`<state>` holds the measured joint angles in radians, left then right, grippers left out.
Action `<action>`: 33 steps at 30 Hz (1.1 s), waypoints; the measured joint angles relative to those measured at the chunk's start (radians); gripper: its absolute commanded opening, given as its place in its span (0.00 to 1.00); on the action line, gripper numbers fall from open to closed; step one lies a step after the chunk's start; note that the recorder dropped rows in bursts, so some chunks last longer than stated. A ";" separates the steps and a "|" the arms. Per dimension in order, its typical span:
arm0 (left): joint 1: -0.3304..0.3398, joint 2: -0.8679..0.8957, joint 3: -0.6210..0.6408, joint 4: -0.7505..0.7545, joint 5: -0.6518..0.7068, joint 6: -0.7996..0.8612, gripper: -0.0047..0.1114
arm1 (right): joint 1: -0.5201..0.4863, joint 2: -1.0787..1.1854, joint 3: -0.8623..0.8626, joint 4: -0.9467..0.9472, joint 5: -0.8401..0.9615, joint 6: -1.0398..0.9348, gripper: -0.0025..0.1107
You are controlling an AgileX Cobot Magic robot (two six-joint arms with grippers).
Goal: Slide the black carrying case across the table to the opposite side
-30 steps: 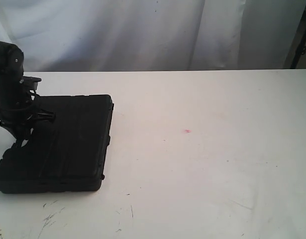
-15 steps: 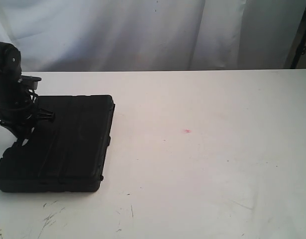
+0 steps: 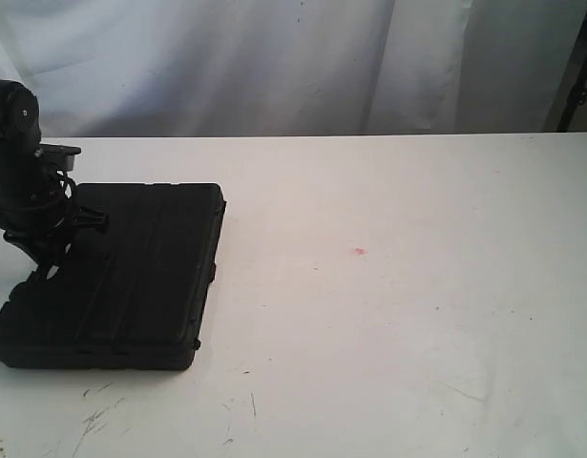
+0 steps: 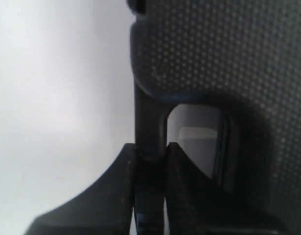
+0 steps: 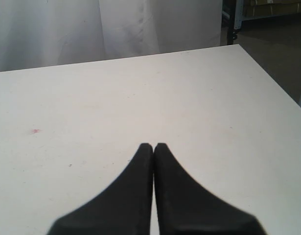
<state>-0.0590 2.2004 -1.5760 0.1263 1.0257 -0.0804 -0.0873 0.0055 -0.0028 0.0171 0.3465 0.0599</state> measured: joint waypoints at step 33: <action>0.079 -0.684 0.175 -0.263 -0.124 0.031 0.04 | 0.000 0.000 0.000 0.000 0.000 0.000 0.02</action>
<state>0.0198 1.5164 -1.4009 -0.1368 0.9017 -0.0494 -0.0873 0.0055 -0.0028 0.0171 0.3465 0.0599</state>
